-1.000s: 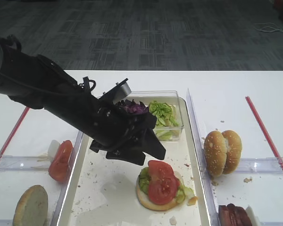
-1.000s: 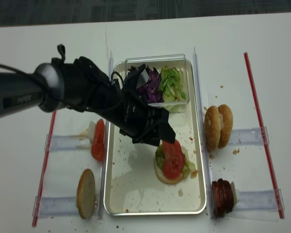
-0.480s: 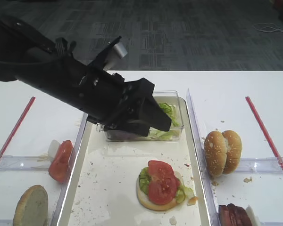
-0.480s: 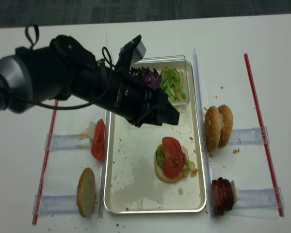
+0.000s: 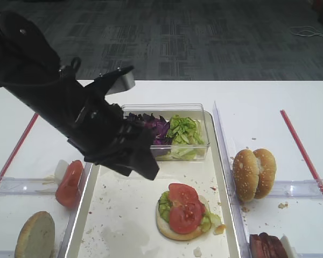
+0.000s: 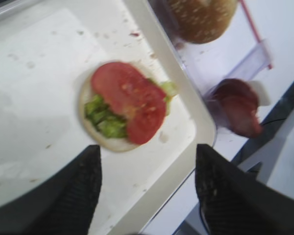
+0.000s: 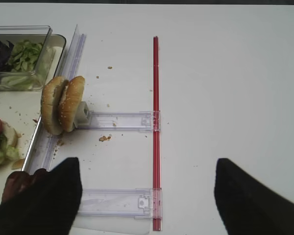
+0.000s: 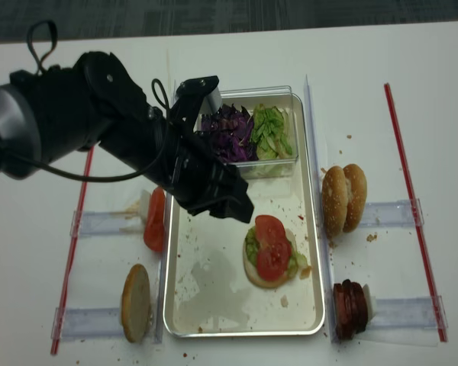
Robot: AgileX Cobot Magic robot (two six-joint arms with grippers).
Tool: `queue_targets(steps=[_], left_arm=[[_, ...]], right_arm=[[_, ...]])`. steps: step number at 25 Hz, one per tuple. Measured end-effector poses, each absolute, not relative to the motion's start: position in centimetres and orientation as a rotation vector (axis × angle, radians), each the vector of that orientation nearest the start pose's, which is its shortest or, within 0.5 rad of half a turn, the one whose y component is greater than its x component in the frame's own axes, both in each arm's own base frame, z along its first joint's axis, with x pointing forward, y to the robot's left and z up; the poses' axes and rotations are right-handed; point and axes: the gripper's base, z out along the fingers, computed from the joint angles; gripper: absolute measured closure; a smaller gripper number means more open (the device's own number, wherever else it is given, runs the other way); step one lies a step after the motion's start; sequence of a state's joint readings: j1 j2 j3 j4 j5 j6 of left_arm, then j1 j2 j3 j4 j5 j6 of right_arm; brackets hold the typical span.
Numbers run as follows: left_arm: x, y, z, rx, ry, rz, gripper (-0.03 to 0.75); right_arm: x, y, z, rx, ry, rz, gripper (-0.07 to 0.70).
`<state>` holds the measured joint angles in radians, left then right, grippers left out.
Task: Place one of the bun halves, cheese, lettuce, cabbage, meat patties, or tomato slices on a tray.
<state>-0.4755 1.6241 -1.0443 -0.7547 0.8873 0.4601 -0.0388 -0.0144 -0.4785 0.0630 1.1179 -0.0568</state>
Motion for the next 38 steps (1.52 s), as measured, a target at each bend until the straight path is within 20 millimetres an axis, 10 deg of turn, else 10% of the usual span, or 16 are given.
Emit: queue_targets(steps=[16, 28, 38], left_arm=[[26.5, -13.5, 21.4, 0.756, 2.913, -0.024, 0.294], [27.1, -12.0, 21.4, 0.644, 2.938, 0.041, 0.294], [29.3, -3.6, 21.3, 0.2, 3.017, 0.077, 0.294]], right_arm=[[-0.7, 0.5, 26.7, -0.024, 2.107, 0.019, 0.041], [-0.7, 0.5, 26.7, -0.026, 2.107, 0.018, 0.041], [-0.7, 0.5, 26.7, -0.026, 2.107, 0.018, 0.041]])
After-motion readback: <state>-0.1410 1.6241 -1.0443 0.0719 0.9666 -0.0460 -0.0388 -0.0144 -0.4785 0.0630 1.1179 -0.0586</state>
